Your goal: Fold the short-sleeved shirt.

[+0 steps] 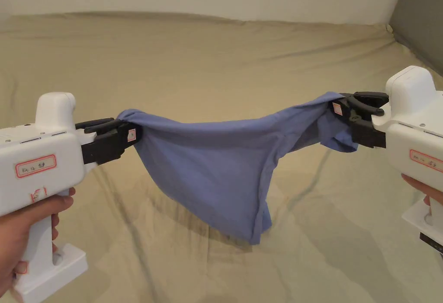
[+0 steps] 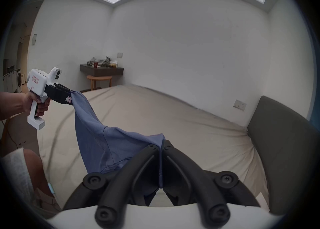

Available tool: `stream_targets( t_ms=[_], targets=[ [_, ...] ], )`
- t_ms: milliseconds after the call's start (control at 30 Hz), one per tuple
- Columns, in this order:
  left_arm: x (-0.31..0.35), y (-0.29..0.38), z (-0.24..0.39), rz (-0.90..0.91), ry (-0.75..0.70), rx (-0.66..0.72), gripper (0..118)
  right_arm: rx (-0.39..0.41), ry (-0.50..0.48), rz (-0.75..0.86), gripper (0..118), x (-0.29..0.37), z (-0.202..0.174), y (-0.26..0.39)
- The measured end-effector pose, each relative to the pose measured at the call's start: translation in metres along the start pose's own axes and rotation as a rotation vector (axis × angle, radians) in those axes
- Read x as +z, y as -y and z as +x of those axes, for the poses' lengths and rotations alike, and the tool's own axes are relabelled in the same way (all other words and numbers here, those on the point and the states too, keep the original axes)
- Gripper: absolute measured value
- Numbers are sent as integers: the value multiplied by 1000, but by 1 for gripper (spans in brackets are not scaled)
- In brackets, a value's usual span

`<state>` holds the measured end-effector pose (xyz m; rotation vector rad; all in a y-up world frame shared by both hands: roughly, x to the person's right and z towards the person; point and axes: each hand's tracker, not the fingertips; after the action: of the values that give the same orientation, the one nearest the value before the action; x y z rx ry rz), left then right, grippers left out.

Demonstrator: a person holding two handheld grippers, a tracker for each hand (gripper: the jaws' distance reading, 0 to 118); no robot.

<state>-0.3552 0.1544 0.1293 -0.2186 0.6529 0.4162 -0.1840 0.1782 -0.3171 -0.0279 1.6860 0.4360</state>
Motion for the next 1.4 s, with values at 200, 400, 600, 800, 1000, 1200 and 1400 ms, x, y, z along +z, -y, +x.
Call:
stream_targets(
  t_ms=[200, 400, 600, 800, 1000, 1200, 1400],
  targets=[
    [77, -61, 41, 89, 5, -67, 1, 6, 11, 111, 0, 64, -12, -64],
    [121, -130, 69, 169, 7, -126, 1, 22, -3, 208, 0, 100, -11, -134],
    [122, -180, 65, 207, -16, -168, 1, 25, 18, 245, 0, 95, 8, -182],
    [77, -203, 41, 214, -39, -160, 1, 15, 35, 218, 0, 53, 32, -198],
    [8, -221, 18, 208, -55, -153, 1, -37, 51, 185, 0, -16, 80, -194],
    [-66, -242, -11, 231, -66, -132, 1, -60, 93, 177, 0, -74, 118, -200],
    [-131, -245, -39, 265, -52, -119, 1, -99, 139, 187, 0, -128, 148, -195]
  ],
)
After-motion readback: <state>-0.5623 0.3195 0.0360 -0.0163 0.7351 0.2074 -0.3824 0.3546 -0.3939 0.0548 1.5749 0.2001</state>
